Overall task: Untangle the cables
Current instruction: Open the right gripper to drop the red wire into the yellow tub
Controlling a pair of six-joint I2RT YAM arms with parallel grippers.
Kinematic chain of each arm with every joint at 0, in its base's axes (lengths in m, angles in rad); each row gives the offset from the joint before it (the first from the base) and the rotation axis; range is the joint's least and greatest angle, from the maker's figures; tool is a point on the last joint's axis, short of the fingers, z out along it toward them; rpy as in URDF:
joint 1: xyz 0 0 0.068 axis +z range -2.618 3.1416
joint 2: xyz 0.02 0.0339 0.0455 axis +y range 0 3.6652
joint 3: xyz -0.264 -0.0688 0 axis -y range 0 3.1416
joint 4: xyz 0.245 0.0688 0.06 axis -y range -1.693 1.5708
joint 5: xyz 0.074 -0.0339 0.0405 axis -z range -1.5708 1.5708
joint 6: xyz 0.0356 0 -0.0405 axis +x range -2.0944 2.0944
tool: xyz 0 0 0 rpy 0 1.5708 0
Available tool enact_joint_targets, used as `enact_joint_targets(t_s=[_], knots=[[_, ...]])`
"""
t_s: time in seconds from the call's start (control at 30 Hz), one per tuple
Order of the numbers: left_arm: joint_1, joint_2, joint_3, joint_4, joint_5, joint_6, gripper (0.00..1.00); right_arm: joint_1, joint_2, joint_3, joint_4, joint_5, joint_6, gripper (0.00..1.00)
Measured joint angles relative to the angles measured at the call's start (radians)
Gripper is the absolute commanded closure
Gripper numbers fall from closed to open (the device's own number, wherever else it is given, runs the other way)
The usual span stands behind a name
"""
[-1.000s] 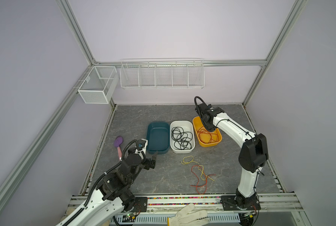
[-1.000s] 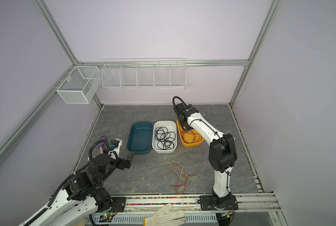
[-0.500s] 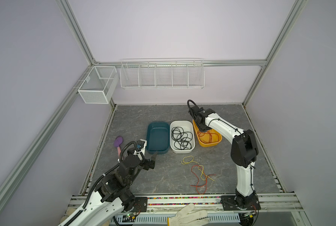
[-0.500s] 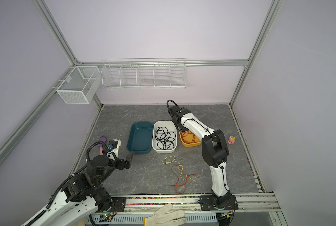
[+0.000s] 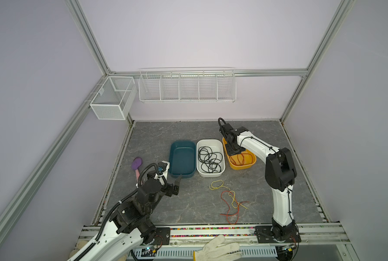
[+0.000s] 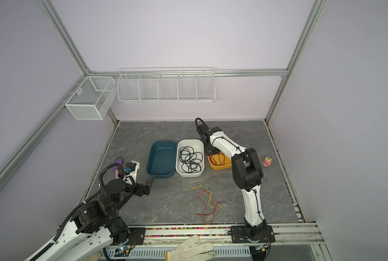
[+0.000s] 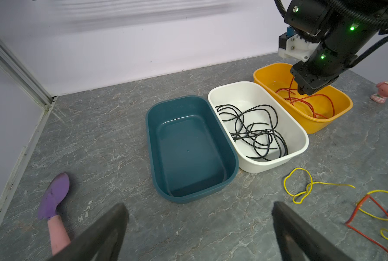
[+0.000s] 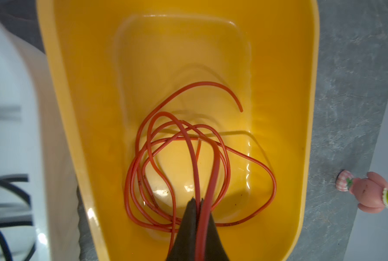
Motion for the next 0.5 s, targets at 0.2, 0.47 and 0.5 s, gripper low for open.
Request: enact_joint_targets(t_s=[0.2, 0.47, 0.5], knots=[[0.0, 0.0, -0.006, 0.002, 0.0, 0.001, 0.01, -0.02, 0.003, -0.003, 0.0, -0.061, 0.004, 0.87], [0.0, 0.002, -0.007, 0.003, 0.0, 0.004, 0.01, -0.03, 0.002, -0.003, -0.002, -0.106, 0.009, 0.7], [0.0, 0.002, -0.007, 0.003, 0.0, 0.004, 0.01, -0.031, 0.0, -0.003, -0.002, -0.109, 0.01, 0.68]])
